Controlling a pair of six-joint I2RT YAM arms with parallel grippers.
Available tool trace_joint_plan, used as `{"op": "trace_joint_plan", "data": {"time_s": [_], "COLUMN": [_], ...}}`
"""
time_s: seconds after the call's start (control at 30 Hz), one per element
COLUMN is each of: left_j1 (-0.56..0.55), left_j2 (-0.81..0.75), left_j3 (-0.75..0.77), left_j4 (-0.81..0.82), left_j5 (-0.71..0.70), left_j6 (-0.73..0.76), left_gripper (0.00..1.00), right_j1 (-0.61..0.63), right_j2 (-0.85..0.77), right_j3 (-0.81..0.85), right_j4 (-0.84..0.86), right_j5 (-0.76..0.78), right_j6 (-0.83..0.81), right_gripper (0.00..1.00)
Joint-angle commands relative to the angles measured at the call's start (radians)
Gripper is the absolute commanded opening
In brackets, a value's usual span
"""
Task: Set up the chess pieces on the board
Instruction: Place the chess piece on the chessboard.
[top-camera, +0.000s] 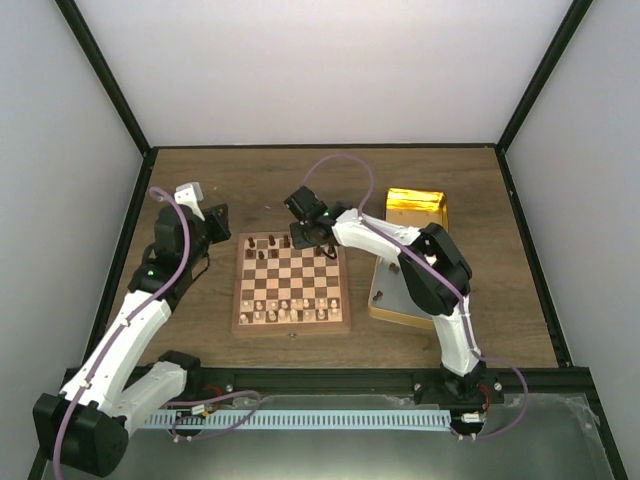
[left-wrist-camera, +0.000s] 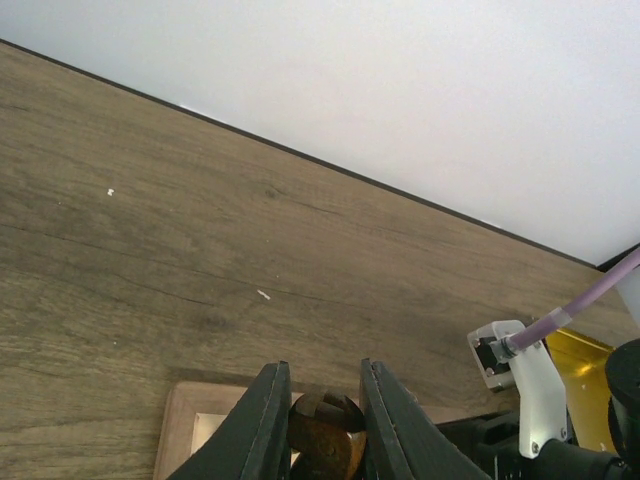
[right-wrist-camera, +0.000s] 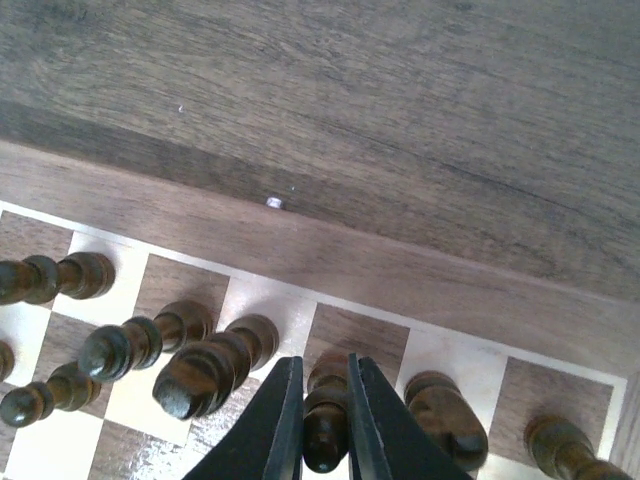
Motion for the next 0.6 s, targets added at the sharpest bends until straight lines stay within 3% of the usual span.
{"op": "trace_joint_plan", "data": {"time_s": [0.0, 0.57], "left_j1": [0.005, 0.005], "left_j2": [0.000, -0.006], "left_j3": [-0.002, -0.003], "left_j4": [0.016, 0.017], "left_j5": [0.010, 0.017], "left_j6": [0.000, -0.006], "left_gripper": [0.09, 0.10], "right_j1": [-0.008, -0.009], "right_j2": [0.028, -0.027], "right_j3": [0.056, 0.065], "right_j4": [-0.003, 0.040], "right_j5": [0.027, 0.043], "right_j6": [-0.015, -0.018], "right_gripper": [0.08, 0.28]}}
